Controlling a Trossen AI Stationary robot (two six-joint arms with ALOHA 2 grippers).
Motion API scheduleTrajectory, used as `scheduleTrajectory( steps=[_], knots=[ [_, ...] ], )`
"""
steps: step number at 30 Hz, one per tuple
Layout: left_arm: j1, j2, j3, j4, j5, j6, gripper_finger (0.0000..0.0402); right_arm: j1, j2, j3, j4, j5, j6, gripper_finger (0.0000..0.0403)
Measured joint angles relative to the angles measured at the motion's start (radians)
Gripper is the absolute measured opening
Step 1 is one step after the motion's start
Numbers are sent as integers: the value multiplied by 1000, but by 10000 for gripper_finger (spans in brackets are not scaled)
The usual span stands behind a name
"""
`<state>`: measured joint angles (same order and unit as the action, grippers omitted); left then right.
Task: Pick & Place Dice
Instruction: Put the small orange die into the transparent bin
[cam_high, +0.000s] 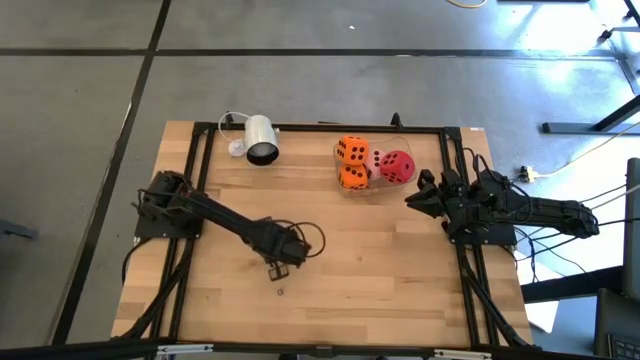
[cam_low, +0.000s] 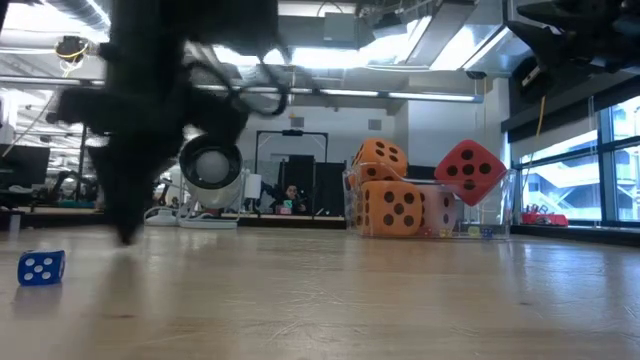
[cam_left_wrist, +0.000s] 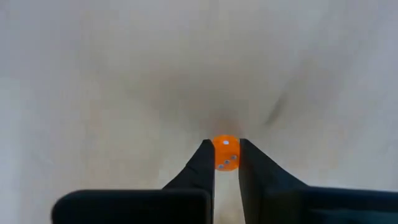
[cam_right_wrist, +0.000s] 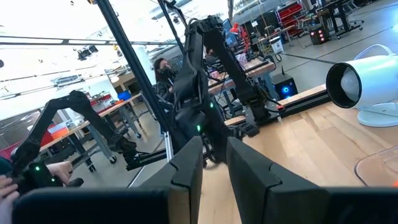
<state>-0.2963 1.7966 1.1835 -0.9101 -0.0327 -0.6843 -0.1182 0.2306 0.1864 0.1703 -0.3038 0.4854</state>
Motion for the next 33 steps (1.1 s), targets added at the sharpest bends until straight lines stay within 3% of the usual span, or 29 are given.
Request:
scheduleTrajectory(
  steps=[5,12,15,21,29,33],
  knots=[
    [10,-97,1,104,-258,14,29,0,0,0,0,0,0,74],
    [17,-164,1,278,-688,176,27,0,0,0,0,0,0,74],
    [46,-164,1,402,-779,289,29,0,0,0,0,0,0,74],
    [136,-130,1,704,-772,540,30,0,0,0,0,0,0,74],
    [233,-52,1,1086,-601,765,31,0,0,0,0,0,0,75],
    [271,1,1,1272,-570,840,31,0,0,0,0,0,0,75]
  ],
)
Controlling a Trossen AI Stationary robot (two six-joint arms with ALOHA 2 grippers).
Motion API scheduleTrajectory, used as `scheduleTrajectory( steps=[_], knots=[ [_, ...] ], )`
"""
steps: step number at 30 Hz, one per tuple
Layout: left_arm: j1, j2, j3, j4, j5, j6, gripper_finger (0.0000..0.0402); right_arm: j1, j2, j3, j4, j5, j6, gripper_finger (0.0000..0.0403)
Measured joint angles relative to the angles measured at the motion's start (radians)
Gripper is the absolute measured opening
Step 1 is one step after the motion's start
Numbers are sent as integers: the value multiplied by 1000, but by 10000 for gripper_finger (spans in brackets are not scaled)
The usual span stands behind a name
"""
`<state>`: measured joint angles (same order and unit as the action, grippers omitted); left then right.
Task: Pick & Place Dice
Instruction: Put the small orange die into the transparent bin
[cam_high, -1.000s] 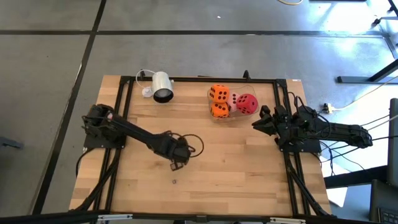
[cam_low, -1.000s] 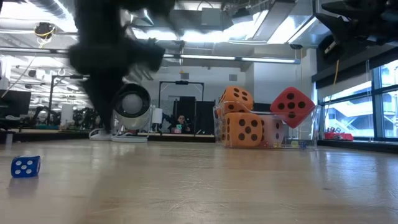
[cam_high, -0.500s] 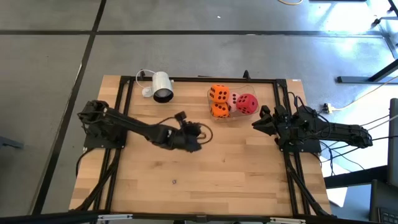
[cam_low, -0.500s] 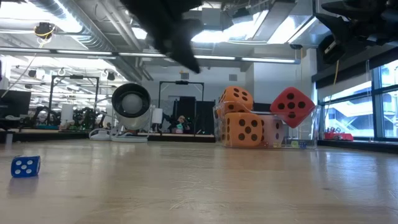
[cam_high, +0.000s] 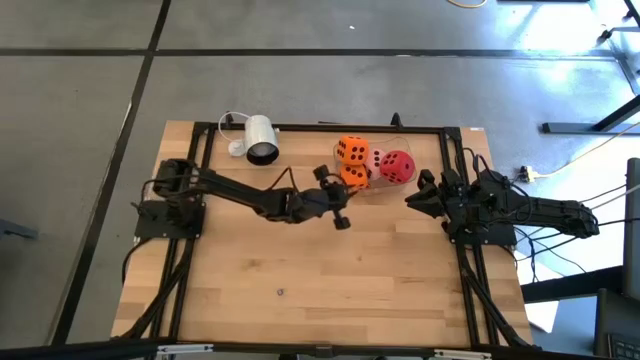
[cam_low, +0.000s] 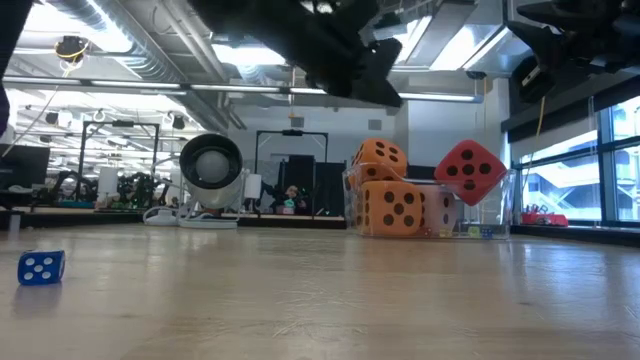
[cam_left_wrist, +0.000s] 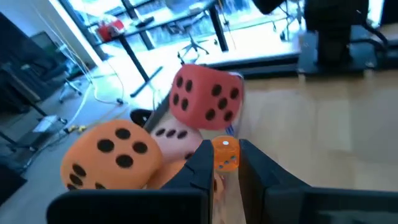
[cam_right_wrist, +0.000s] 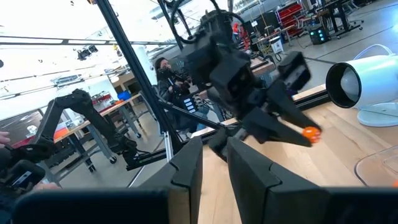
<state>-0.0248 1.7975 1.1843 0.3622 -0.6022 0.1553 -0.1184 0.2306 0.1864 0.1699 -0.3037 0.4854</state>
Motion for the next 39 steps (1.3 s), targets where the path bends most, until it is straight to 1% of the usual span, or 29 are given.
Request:
scheduleTrajectory(
  steps=[5,8,14,26,30,39],
  knots=[
    [52,65,0,129,1,13,31,0,0,0,0,0,0,75],
    [84,94,0,154,18,-11,31,0,0,0,0,0,0,75],
    [133,137,0,179,21,-44,31,0,0,0,-1,0,0,75],
    [164,138,0,143,27,-48,33,0,0,0,-1,0,0,75],
    [165,138,0,112,26,-62,46,0,0,0,-1,0,0,75],
    [165,138,0,105,26,-63,79,0,0,0,-1,0,0,75]
  ],
)
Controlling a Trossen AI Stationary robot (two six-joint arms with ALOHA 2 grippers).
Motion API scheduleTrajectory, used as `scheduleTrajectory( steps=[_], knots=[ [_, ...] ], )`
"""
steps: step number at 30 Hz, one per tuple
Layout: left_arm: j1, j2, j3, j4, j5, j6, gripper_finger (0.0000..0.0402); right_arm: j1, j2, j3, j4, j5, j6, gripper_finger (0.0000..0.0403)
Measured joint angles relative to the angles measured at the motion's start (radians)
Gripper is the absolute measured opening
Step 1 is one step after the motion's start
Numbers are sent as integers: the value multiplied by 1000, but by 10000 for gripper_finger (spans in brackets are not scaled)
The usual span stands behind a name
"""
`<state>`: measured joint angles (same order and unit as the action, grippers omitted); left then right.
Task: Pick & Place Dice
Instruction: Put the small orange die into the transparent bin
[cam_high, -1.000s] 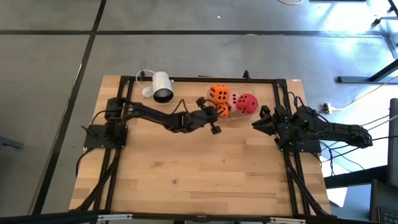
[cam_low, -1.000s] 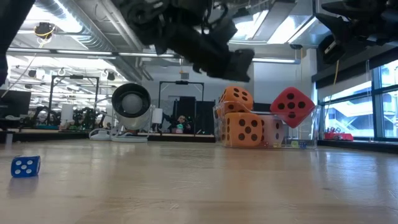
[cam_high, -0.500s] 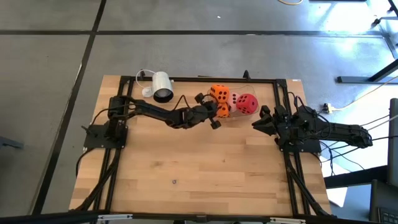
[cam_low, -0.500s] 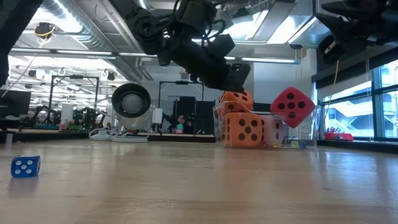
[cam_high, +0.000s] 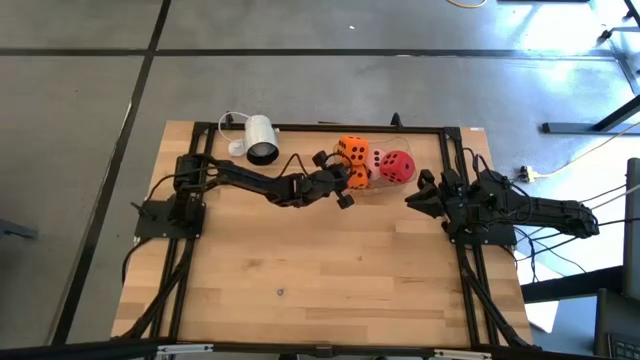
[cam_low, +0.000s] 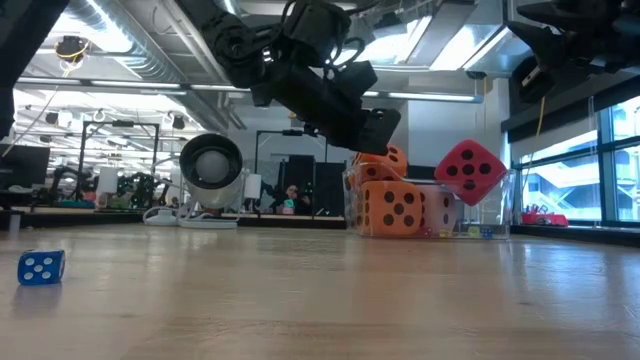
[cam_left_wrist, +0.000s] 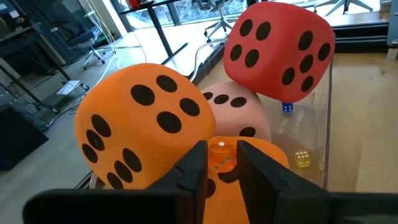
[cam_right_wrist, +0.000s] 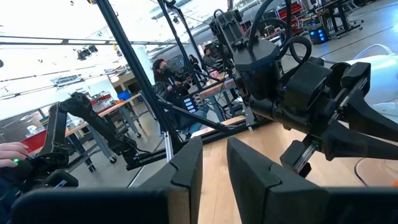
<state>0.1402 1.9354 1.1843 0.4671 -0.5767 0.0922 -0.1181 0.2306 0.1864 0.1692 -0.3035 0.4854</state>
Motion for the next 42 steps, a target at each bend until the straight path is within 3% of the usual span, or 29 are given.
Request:
scheduleTrajectory(
  steps=[19,36,42],
  knots=[
    [-7,-2,0,-55,-3,21,93,0,0,0,0,0,0,74],
    [-35,-2,0,-67,0,207,91,0,0,0,0,0,0,74],
    [-36,-2,0,-68,2,208,68,0,0,0,0,0,0,74]
  ],
)
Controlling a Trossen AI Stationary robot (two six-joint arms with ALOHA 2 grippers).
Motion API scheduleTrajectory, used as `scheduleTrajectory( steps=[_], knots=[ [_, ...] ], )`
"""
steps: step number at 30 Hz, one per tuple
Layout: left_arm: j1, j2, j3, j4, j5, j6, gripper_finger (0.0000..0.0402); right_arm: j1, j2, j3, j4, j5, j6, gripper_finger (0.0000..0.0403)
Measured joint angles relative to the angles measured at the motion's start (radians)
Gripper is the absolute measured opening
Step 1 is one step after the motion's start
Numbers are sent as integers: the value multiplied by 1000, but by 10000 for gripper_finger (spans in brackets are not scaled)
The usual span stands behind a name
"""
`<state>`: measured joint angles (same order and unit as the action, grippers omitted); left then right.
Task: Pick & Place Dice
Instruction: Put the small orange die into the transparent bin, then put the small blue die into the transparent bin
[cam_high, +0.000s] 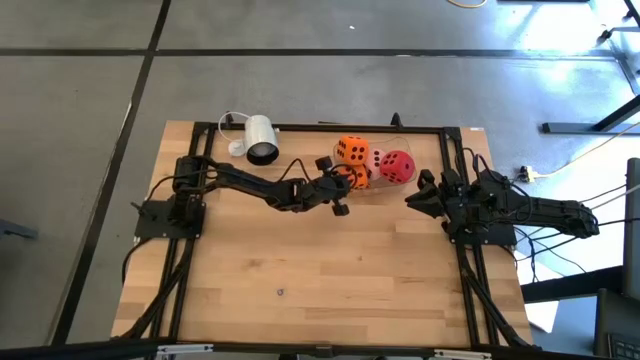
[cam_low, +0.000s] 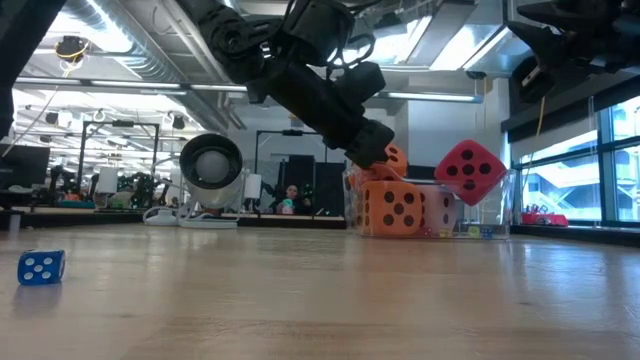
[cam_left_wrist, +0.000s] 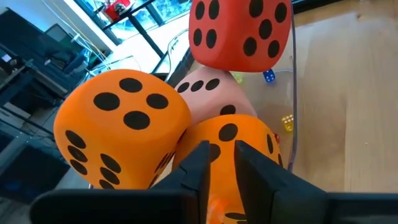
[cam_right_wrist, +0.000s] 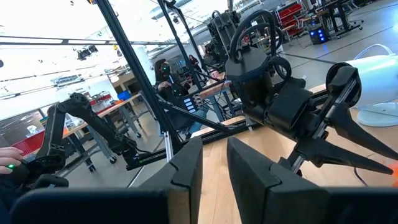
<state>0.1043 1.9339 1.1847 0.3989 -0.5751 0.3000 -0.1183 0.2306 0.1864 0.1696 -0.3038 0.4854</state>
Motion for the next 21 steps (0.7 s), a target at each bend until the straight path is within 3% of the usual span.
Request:
scheduleTrajectory(
  steps=[10,16,21],
  knots=[
    [0,0,0,-2,0,0,27,0,0,0,0,0,0,74],
    [-9,0,0,26,-12,-22,35,0,0,0,0,0,0,74],
    [-64,-6,0,170,-96,51,57,0,0,0,0,0,0,74]
  ],
)
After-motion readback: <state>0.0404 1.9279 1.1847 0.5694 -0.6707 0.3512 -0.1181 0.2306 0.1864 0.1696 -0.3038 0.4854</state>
